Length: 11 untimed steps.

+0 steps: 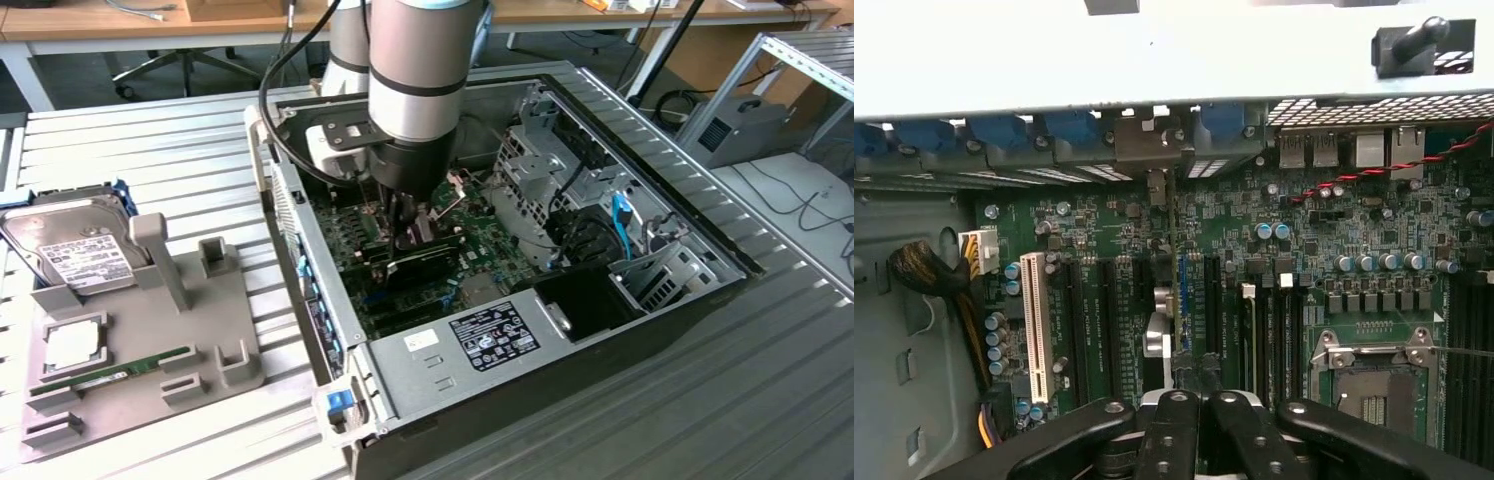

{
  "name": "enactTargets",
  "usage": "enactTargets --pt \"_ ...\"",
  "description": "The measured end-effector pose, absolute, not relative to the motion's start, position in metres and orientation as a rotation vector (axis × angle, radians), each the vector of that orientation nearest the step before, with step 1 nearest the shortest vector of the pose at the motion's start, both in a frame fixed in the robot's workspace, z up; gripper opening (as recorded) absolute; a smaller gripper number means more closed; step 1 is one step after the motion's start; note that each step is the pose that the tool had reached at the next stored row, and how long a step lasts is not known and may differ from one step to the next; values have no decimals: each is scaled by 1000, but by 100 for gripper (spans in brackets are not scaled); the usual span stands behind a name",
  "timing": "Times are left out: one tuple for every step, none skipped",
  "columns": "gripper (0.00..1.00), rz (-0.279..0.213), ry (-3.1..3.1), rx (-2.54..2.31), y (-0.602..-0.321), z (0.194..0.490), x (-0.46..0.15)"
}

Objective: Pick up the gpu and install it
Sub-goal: 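Press down on the gpu until it lock into place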

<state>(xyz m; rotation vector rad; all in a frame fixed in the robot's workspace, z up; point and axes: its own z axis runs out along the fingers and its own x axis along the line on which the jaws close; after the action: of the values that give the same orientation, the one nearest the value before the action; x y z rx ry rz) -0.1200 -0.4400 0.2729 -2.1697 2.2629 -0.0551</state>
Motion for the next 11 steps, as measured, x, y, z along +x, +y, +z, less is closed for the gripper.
enactTargets --pt "11 -55 2263 -2170 -440 273 -120" --pt "11 -55 2263 -2170 -440 273 -120" --pt "11 -55 2263 -2170 -440 273 -120" --pt "11 -55 2263 -2170 -440 273 -120" --pt "11 -55 2263 -2170 -440 273 -120" --pt "11 -55 2263 -2170 -440 273 -120" --pt "11 -55 2263 -2170 -440 273 -120" --pt "11 -55 2263 -2170 -440 272 -120" --pt "11 -55 2263 -2170 -440 272 -120" --pt "11 -55 2263 -2170 -440 272 -120" --pt "11 -55 2263 -2170 -440 273 -120"
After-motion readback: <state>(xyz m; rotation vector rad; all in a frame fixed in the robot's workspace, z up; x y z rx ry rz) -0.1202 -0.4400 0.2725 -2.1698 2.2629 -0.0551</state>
